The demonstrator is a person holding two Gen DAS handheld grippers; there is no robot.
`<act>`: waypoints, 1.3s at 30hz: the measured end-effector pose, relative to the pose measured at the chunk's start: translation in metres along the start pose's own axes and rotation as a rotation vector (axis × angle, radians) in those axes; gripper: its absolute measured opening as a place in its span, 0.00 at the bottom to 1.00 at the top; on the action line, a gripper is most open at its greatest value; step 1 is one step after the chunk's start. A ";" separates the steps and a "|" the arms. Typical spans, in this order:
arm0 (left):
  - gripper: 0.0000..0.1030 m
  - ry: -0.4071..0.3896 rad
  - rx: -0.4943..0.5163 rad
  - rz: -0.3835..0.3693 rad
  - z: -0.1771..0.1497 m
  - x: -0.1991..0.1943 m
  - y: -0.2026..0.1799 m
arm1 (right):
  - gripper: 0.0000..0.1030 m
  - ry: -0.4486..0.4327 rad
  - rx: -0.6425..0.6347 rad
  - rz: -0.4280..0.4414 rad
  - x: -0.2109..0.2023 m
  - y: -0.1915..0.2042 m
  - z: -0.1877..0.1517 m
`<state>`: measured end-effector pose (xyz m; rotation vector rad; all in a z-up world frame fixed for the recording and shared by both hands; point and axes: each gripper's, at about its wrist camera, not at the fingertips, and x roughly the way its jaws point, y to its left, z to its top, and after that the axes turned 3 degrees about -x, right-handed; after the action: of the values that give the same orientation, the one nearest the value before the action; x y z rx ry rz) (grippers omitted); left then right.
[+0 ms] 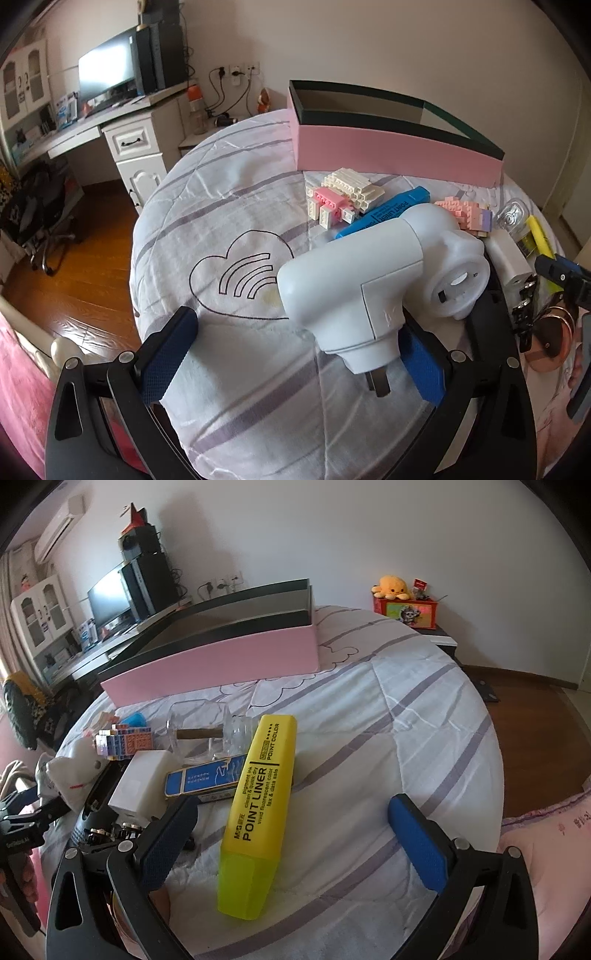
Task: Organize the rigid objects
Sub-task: 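Grasp the white plug adapter with the left gripper while the right grasps the yellow highlighter, then carry the adapter and highlighter into the pink box and open both grippers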
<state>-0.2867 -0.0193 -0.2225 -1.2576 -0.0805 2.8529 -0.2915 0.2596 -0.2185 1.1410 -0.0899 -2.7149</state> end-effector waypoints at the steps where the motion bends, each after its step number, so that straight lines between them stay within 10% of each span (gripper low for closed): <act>1: 1.00 0.004 -0.004 0.000 0.000 0.000 0.000 | 1.00 0.000 -0.004 0.002 0.000 0.001 0.000; 8: 0.98 -0.005 -0.103 0.000 0.001 -0.010 0.006 | 0.96 0.004 -0.015 0.013 -0.006 0.007 0.001; 18: 0.53 0.000 -0.028 -0.012 0.001 -0.010 -0.007 | 0.32 0.021 0.001 -0.011 -0.009 -0.001 0.002; 39: 0.53 -0.077 0.013 -0.059 0.026 -0.030 -0.006 | 0.25 -0.037 -0.029 -0.019 -0.023 0.002 0.025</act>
<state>-0.2857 -0.0153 -0.1824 -1.1228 -0.0983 2.8461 -0.2938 0.2618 -0.1848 1.0890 -0.0443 -2.7455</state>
